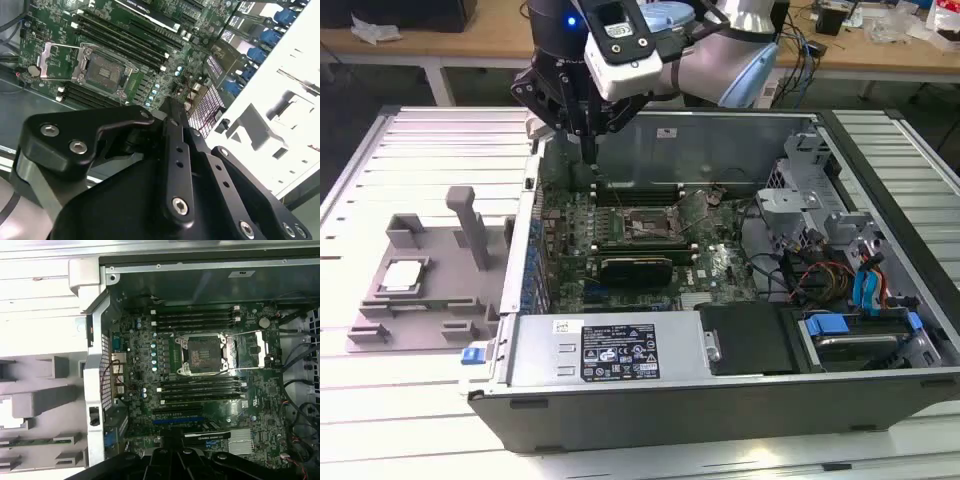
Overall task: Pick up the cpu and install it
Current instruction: 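Reach for the cpu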
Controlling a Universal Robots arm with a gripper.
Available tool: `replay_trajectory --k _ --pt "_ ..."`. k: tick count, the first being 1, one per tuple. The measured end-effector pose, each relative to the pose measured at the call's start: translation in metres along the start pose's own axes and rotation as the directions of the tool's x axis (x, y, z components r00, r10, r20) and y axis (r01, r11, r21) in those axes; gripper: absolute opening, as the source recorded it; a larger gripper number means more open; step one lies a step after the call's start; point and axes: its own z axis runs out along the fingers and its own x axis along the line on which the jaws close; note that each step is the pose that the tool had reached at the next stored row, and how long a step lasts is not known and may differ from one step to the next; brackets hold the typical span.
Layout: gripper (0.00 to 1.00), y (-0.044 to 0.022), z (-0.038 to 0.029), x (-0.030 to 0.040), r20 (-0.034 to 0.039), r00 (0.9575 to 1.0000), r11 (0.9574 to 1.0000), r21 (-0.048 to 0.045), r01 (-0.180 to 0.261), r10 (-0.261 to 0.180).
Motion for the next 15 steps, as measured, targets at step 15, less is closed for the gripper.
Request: replay_trajectory --k 15 --pt "0.11 -0.004 -0.0011 0.0535 0.0 1.0 1.0 0.0 0.0 0.0"
